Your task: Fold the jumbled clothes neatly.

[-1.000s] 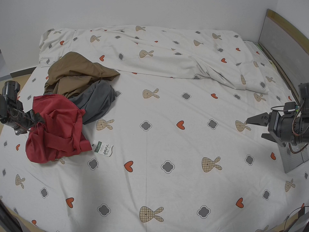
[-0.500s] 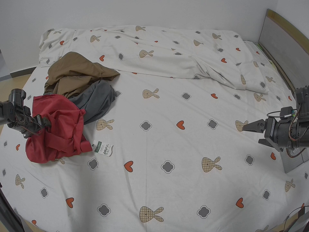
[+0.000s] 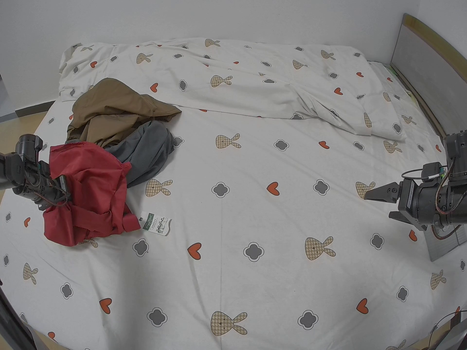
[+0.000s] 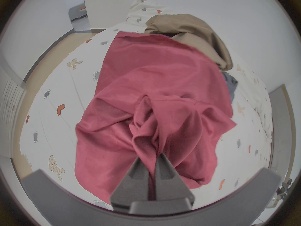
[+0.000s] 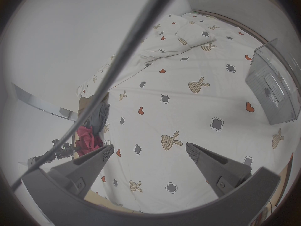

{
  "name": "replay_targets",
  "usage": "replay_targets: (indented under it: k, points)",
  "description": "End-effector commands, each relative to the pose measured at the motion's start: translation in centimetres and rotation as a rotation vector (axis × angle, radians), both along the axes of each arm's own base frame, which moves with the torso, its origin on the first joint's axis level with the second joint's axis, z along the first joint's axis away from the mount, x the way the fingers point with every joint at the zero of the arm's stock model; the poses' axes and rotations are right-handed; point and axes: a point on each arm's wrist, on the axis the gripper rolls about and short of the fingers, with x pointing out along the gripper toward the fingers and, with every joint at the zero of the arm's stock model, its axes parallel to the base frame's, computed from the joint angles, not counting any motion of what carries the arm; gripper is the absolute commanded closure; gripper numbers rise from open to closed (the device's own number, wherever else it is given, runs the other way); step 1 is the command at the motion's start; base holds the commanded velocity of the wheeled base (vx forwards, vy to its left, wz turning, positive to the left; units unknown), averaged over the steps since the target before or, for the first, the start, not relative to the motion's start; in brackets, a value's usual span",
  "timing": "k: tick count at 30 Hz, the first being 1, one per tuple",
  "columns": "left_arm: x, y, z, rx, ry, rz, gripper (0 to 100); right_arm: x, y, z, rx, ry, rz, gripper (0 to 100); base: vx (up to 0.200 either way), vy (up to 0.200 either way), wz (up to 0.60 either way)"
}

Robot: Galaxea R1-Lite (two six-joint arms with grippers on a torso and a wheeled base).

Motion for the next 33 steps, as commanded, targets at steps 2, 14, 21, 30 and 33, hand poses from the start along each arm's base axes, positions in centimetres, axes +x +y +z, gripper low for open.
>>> replay_targets:
  k: [2, 14, 21, 30, 33]
  points:
    - [-3.9, -5.4, 6.1, 0.015, -0.154, -0.138, 100, -0.2, 0.2, 0.0, 0.000, 0.000, 0.011, 0, 0.000, 0.000, 0.00]
    - [-12.2, -15.3, 14.2, -0.047, -0.358, -0.450, 100, -0.3, 0.6, -0.1, -0.001, 0.004, 0.029, 0, 0.000, 0.000, 0.00]
    - [-12.9, -18.2, 16.3, -0.146, -0.351, -0.519, 100, -0.4, 0.8, -0.5, -0.005, 0.017, 0.042, 0, 0.000, 0.000, 0.00]
    - [-11.4, -20.8, 15.4, -0.189, -0.293, -0.573, 100, -0.6, 1.3, -0.9, -0.011, 0.034, 0.066, 0, 0.000, 0.000, 0.00]
    - [-10.8, -21.6, 14.1, -0.188, -0.243, -0.588, 100, -0.6, 1.5, -1.0, -0.012, 0.037, 0.075, 0, 0.000, 0.000, 0.00]
